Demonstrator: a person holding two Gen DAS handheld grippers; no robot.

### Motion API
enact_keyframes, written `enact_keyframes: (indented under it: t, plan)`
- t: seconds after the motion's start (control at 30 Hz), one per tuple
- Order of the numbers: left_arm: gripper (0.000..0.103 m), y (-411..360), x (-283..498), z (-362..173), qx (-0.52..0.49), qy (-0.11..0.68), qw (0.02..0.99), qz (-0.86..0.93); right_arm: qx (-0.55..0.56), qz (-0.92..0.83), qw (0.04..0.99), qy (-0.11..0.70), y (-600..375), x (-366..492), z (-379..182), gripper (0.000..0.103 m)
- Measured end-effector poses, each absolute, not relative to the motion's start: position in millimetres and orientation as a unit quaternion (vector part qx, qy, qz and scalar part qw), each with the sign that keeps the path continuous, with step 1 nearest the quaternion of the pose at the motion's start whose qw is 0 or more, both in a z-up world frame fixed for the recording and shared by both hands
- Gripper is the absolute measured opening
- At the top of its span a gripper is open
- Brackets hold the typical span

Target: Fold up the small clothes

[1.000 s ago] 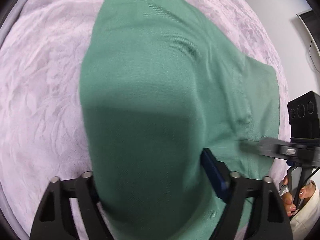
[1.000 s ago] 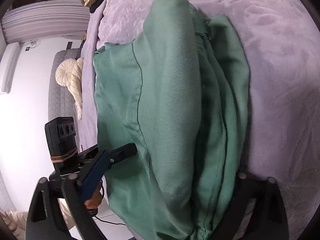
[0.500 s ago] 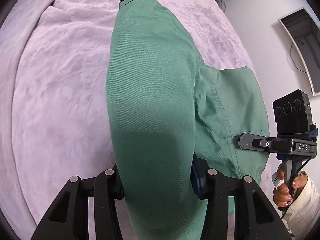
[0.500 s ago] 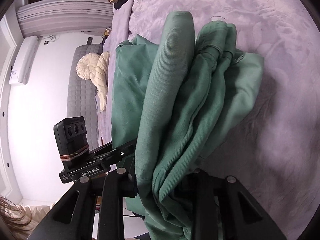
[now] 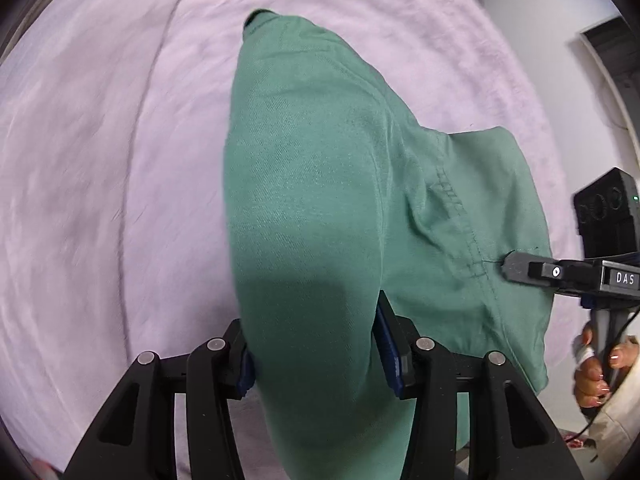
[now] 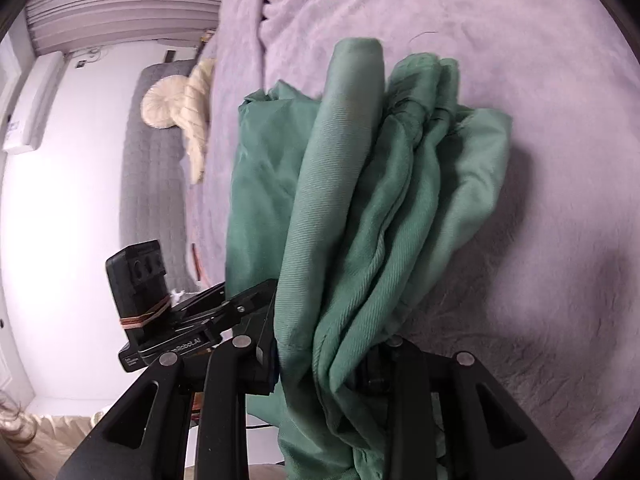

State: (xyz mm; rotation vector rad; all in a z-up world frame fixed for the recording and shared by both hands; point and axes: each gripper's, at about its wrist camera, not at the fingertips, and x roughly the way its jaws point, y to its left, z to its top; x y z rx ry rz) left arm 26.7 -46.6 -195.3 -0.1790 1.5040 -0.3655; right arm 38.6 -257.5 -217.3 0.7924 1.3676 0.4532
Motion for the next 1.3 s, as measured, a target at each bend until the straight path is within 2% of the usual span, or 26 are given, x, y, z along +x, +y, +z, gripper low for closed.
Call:
enact_keyframes:
  t: [0.03,0.13,0.3,0.4,0.43,0.47,0.5,0.6,0.7,0.8,0.87,1.07,1.3]
  plan:
    - [0.050,-36,23,-197,-0.083,0.679,0.714,-0.150,0.346,0.171,0.682,0.622,-257,34,-225,0.035]
    - [0.050,-4,18,-178,-0.109,0.651,0.737,-0.143,0.299,0.073,0.702,0.642,-271,22,-228,0.048]
    - [0.050,23,35,-170,-0.094,0.627,0.765,-0.112,0.308,0.052,0.752,0.581,-287,19,-192,0.048]
    - [0.050,16,49,-181,-0.092,0.623,0.769,-0.110,0.297,0.062,0.749,0.589,-277,40,-199,0.054]
    - [0.050,11,52,-185,-0.082,0.624,0.770,-0.105,0.292,0.067,0.743,0.599,-271,50,-207,0.052]
    - [0.050,3,55,-193,-0.070,0.629,0.768,-0.097,0.281,0.068,0.741,0.606,-265,50,-211,0.022]
    - [0.050,-3,58,-201,-0.068,0.635,0.764,-0.093,0.249,0.061,0.748,0.613,-255,52,-209,0.006]
    - [0.050,-8,60,-216,-0.080,0.643,0.758,-0.077,0.143,0.047,0.781,0.606,-245,55,-200,0.006]
    - [0.055,-13,59,-222,-0.077,0.640,0.760,-0.083,0.140,0.029,0.759,0.635,-264,64,-231,0.006]
    - [0.056,-18,55,-218,-0.045,0.635,0.766,-0.095,0.148,0.024,0.750,0.644,-281,62,-253,0.006]
    - [0.056,-12,50,-211,-0.039,0.636,0.765,-0.095,0.158,0.023,0.753,0.638,-282,57,-248,0.006]
    - [0.056,9,16,-185,-0.033,0.637,0.762,-0.113,0.187,0.025,0.754,0.629,-297,21,-210,0.018]
    - [0.056,-6,-43,-177,-0.016,0.653,0.740,-0.161,0.169,0.095,0.760,0.620,-251,-41,-164,0.018]
